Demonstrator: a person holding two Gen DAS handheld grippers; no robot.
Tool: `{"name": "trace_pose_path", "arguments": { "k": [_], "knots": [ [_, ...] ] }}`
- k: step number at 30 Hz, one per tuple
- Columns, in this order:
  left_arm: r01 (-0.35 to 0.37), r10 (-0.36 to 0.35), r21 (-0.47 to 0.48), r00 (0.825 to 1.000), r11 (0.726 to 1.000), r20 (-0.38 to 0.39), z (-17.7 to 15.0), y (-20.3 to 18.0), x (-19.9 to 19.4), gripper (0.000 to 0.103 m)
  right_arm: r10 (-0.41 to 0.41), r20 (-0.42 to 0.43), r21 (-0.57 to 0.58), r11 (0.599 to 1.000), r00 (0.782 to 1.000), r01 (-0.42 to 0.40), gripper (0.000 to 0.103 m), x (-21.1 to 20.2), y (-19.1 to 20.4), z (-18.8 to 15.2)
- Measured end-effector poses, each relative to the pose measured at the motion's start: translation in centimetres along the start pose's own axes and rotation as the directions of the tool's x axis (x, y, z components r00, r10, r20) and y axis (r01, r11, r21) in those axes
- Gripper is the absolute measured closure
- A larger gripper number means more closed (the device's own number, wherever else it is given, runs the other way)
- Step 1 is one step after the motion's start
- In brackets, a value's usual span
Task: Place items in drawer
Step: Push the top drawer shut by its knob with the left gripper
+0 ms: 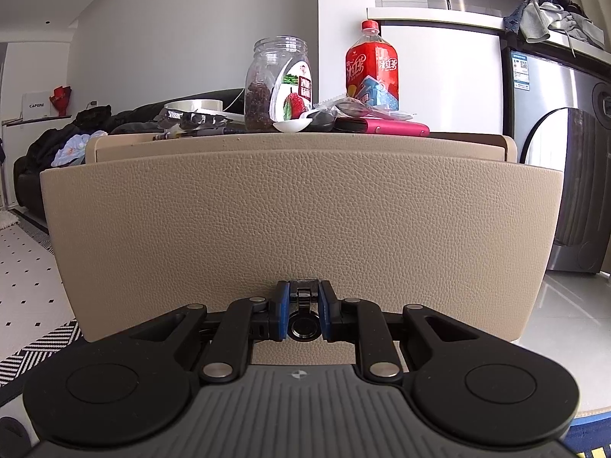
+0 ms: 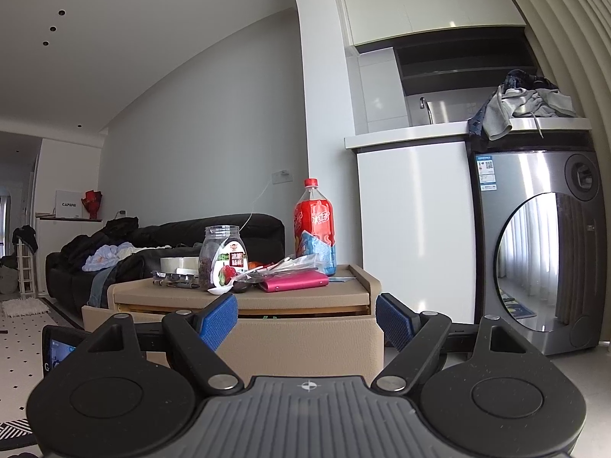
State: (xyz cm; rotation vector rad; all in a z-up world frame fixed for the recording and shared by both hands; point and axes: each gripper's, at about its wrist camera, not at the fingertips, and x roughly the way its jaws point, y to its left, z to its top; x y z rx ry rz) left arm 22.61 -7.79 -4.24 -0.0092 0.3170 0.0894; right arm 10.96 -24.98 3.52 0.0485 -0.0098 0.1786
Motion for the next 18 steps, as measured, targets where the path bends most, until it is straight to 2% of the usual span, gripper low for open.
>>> {"name": "trace_pose_path", "arguments": {
  "k": [18],
  "knots": [
    [0.000,-0.001,-0.011,1.000,1.000,-0.016,0.7,0.1,1.7,0.084,0.005,-0.003,-0.003,1.000,1.000,-0.005,0.020,0.3,0.1,0.1]
  ]
}}
